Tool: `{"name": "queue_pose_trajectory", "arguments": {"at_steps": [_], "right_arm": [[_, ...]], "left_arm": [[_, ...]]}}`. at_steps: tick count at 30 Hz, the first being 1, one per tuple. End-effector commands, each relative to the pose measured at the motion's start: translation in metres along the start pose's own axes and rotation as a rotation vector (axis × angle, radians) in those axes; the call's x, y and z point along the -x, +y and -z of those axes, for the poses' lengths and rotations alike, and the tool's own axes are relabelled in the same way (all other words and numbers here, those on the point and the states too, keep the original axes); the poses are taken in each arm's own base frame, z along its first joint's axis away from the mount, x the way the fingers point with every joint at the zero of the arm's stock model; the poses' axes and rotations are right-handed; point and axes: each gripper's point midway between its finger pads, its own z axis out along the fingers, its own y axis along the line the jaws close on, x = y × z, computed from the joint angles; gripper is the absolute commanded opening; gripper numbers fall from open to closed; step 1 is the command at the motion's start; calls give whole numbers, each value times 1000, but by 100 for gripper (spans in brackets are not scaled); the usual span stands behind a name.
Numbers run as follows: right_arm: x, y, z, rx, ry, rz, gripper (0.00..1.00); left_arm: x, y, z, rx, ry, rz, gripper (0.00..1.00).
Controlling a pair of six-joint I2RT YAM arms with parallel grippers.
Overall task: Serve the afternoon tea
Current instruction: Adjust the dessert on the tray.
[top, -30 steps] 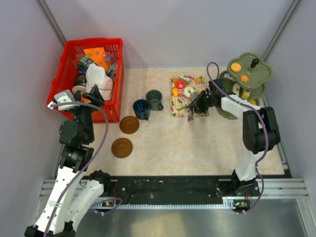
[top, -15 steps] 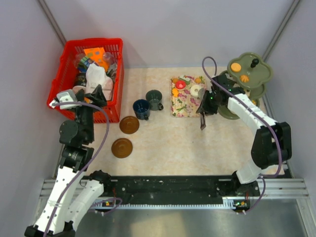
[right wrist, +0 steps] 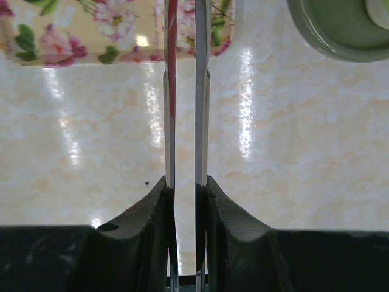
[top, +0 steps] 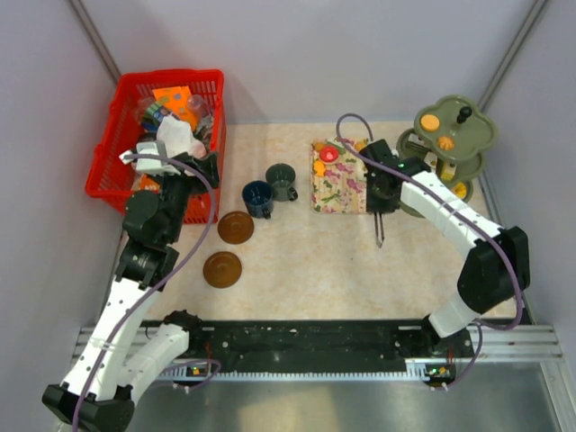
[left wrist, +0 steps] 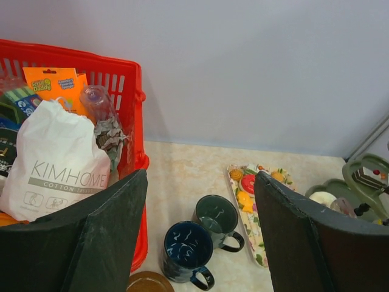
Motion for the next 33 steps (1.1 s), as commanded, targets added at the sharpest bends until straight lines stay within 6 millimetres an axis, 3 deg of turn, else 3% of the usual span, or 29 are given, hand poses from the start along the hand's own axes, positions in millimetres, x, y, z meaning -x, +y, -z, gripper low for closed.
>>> {"name": "queue_pose_trajectory", "arguments": {"at_steps": [1,4,10,19,29,33], "right_arm": [[9,-26,4,-285,-56,91,2],[6,-34,0,-419,-57,143,2],[-1,-26,-9,-538,-56,241,2],[13,-45,8,-757,-118,322,3],[-5,-6,-14,-793,-127,505,4],[-13,-2,-19,-831,-132,559,4]], "left_arm": [[24,2,6,21,-77,-5,76],[22,9,8,52,-86,-18,76],[28,17,14,88,-118,-24,76],[29,19,16,97,-125,-26,76],[30,21,17,108,-128,-30,76],[31,21,17,109,-132,-32,76]]}}
